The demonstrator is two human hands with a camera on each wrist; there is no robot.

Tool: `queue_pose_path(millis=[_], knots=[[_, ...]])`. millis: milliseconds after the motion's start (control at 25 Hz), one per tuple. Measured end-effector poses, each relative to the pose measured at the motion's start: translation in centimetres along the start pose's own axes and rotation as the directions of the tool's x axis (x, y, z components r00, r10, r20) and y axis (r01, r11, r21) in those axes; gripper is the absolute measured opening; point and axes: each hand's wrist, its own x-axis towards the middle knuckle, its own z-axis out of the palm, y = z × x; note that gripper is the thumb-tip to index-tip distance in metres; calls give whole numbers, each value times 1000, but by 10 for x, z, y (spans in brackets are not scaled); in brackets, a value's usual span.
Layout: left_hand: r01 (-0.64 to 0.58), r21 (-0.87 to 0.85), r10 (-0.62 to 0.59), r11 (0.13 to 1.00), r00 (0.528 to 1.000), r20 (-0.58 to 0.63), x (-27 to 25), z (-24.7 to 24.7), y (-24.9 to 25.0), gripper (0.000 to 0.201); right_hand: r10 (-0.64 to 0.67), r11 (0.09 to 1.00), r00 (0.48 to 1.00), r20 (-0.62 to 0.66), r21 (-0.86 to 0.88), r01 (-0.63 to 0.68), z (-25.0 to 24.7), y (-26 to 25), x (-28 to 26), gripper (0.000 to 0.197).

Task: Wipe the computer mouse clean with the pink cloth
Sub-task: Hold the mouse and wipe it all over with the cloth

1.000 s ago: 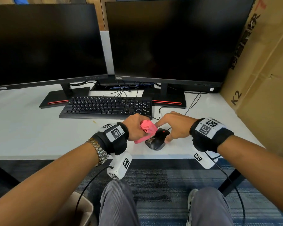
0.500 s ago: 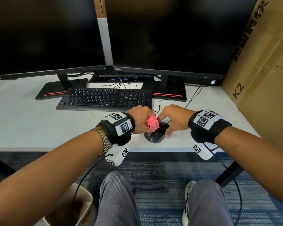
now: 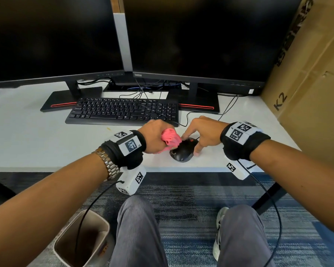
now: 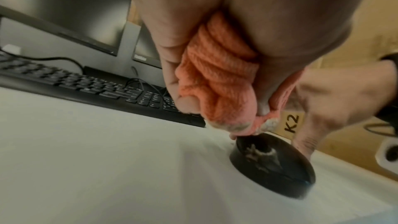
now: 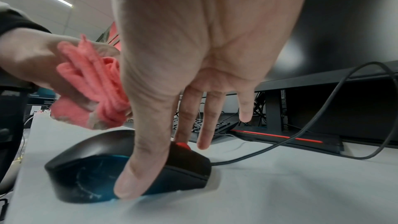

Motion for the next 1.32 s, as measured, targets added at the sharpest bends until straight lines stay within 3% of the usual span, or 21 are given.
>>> queue_pose_path(millis=[320, 560, 720, 800, 920, 1000, 1320], knots=[[94, -138, -95, 986, 995, -5, 4, 6, -1, 14, 16, 999, 1000, 1, 36, -16, 4, 3, 1, 58], [80, -86, -82, 993, 997, -15, -7, 12, 3, 14, 23, 999, 1000, 4, 22, -23, 2, 1, 1, 62], [130, -168, -131, 977, 991, 7, -20, 16, -1, 14, 36, 999, 999, 4, 30, -36, 3, 2, 0, 62], [173, -235, -180, 957, 984, -7, -22, 12, -2, 21, 44, 999, 999, 2, 24, -44, 3, 0, 2, 62], [265, -328, -283, 907, 959, -9, -20, 13, -1, 9, 52, 999, 999, -4, 13, -52, 5, -1, 4, 62], [289, -338, -304, 896, 953, 8, -20, 18, -1, 19, 59, 998, 998, -8, 15, -59, 6, 0, 4, 63], [317, -324, -346, 891, 937, -36, -27, 26, 14, 15, 55, 998, 998, -4, -25, -55, 5, 1, 2, 62]])
